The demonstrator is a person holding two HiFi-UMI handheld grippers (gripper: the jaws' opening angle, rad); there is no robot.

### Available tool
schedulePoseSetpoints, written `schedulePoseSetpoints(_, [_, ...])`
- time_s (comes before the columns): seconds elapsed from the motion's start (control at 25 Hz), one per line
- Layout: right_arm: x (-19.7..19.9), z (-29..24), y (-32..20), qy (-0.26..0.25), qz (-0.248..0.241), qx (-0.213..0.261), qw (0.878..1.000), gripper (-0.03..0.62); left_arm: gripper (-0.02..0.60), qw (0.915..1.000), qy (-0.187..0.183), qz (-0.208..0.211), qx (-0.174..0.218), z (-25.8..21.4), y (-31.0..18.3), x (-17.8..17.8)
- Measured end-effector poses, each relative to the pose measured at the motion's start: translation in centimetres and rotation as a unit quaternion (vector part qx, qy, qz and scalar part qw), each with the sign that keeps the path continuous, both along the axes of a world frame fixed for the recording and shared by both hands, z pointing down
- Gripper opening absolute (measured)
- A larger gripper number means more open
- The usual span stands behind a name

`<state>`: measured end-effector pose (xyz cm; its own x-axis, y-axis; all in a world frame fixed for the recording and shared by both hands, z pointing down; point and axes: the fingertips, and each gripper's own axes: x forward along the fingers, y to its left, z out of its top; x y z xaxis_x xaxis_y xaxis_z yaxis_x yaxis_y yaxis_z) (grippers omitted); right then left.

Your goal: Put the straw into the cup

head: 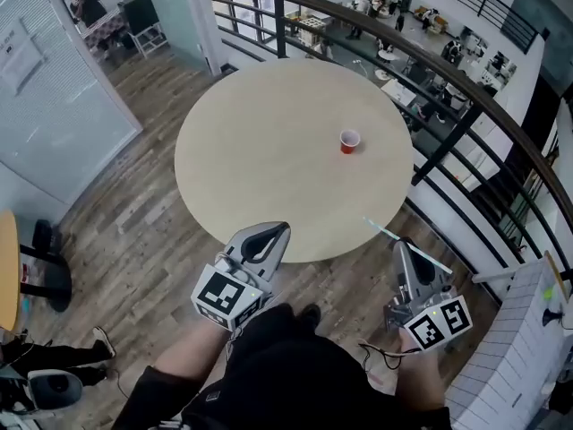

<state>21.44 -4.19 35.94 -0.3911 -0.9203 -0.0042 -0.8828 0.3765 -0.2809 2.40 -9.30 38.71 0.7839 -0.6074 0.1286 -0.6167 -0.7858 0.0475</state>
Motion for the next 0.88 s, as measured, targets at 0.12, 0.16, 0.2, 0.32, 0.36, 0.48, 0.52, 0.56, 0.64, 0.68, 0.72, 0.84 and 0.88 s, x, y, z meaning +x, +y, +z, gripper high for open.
schedulePoseSetpoints(0.12, [-0.1, 0.3, -3.2, 0.003, -0.004, -0.007, 1.000, 0.037, 0.005, 1.0000, -0.001, 0.002, -0.002, 0.3, -3.1, 0.3])
schedulePoseSetpoints(0.16, [-0.3, 0.4, -4.4, 0.005, -0.005, -0.009, 1.000, 0.037, 0.005, 1.0000, -0.005, 0.003, 0.002, 0.4, -4.3, 0.4])
schedulePoseSetpoints(0.2, [-0.5, 0.4, -5.6, 0.006, -0.005, -0.011, 1.000, 0.037, 0.005, 0.9999, -0.011, 0.003, 0.009, 0.4, -5.4, 0.6])
schedulePoseSetpoints(0.32, [-0.9, 0.6, -9.0, -0.001, -0.002, -0.020, 1.000, 0.037, 0.005, 0.9992, -0.025, 0.012, 0.028, 0.2, -8.1, 1.0])
schedulePoseSetpoints(0.36, [-1.1, 0.6, -10.1, -0.003, 0.000, -0.020, 1.000, 0.037, 0.005, 0.9992, -0.022, 0.016, 0.028, 0.1, -9.0, 1.0])
schedulePoseSetpoints(0.48, [-1.8, 0.8, -13.1, -0.003, 0.001, -0.020, 1.000, 0.037, 0.005, 0.9995, -0.007, 0.024, 0.018, 0.3, -12.1, 1.0])
schedulePoseSetpoints(0.52, [-1.9, 1.0, -14.0, -0.003, 0.002, -0.021, 1.000, 0.037, 0.005, 0.9996, -0.003, 0.026, 0.013, 0.5, -13.1, 1.1])
schedulePoseSetpoints(0.56, [-1.9, 1.2, -14.8, -0.003, 0.003, -0.023, 1.000, 0.037, 0.005, 0.9996, 0.000, 0.027, 0.008, 0.7, -14.0, 1.2])
schedulePoseSetpoints(0.64, [-1.5, 1.6, -16.5, -0.002, 0.006, -0.029, 1.000, 0.037, 0.005, 0.9996, 0.004, 0.028, 0.000, 1.1, -15.6, 1.5])
schedulePoseSetpoints(0.68, [-1.2, 1.8, -17.4, -0.001, 0.008, -0.032, 0.999, 0.037, 0.005, 0.9996, 0.004, 0.028, -0.002, 1.3, -16.5, 1.7])
schedulePoseSetpoints(0.72, [-0.9, 2.2, -18.5, 0.001, 0.009, -0.035, 0.999, 0.037, 0.005, 0.9996, 0.005, 0.027, -0.004, 1.5, -17.4, 1.9])
schedulePoseSetpoints(0.84, [0.0, 4.0, -21.0, 0.003, 0.008, -0.050, 0.999, 0.037, 0.005, 0.9997, 0.003, 0.023, -0.010, 2.8, -19.5, 2.6])
schedulePoseSetpoints(0.88, [0.3, 4.6, -21.4, 0.002, 0.007, -0.054, 0.999, 0.037, 0.005, 0.9997, 0.002, 0.023, -0.011, 3.2, -19.8, 2.9])
